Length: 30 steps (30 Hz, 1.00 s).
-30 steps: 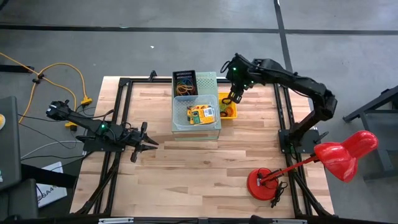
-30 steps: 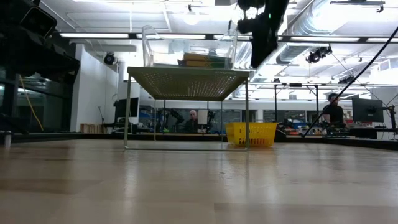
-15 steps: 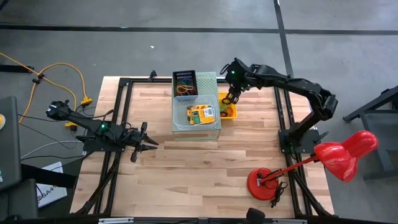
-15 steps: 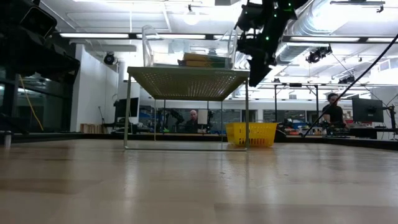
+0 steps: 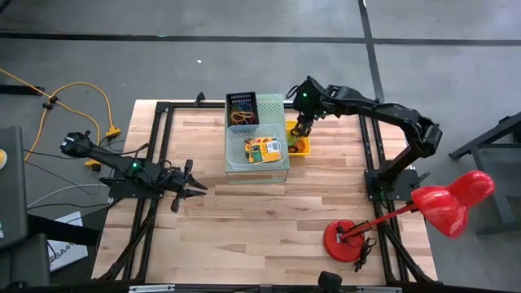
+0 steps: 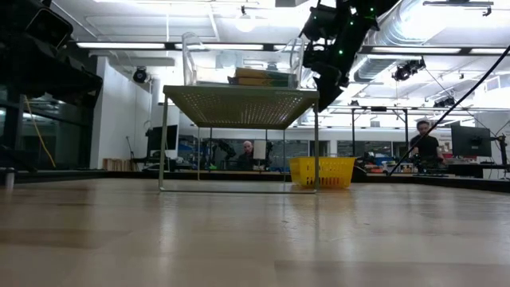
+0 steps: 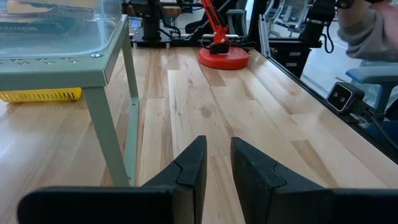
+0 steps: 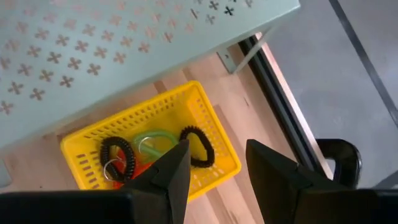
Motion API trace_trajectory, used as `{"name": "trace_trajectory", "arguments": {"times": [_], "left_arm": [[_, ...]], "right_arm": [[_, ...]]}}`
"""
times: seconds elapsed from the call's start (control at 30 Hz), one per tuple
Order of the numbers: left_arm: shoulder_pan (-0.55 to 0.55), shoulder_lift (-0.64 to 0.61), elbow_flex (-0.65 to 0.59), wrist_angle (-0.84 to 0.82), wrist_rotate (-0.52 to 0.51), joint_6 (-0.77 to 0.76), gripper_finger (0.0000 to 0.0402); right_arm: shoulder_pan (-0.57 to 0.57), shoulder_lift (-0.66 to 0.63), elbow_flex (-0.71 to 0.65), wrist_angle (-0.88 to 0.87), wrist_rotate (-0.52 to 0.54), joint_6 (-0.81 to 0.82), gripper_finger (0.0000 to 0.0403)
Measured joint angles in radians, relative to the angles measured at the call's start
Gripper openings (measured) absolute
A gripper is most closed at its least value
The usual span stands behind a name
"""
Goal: Pick & Place Office Desk Supplies
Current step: Put the yellow bin with sorted spring keychains on the shelf
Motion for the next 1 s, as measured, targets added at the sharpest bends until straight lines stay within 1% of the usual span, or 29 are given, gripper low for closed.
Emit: {"name": "trace_trajectory", "arguments": {"times": [0.2,0.3,0.5,0.6,0.7,0.87,1.0], "left_arm": [[0.000,0.000,0.000,0.000,0.000,0.000,0.0068],[0.000,0.000,0.000,0.000,0.000,0.000,0.0068],[0.000,0.000,0.000,0.000,0.000,0.000,0.0068],[0.000,0.000,0.000,0.000,0.000,0.000,0.0068],[0.000,0.000,0.000,0.000,0.000,0.000,0.0068],[0.000,0.000,0.000,0.000,0.000,0.000,0.0068],[0.000,0.000,0.000,0.000,0.000,0.000,0.0068]], "right_arm": [[-0.033,0.002,0.000,0.039,-0.023,-0.047,0.0144],[-0.045,0.036,0.002,0.051,-0.018,-0.048,0.0144],[-0.080,0.110,0.000,0.012,-0.127,-0.020,0.0144],[-0.095,0.141,0.000,0.025,-0.121,-0.024,0.0144],[-0.101,0.163,0.001,0.053,-0.127,-0.065,0.0144],[-0.120,0.195,0.000,0.050,-0.135,-0.124,0.0144],[-0.129,0.209,0.000,0.047,-0.143,-0.138,0.0144]]}}
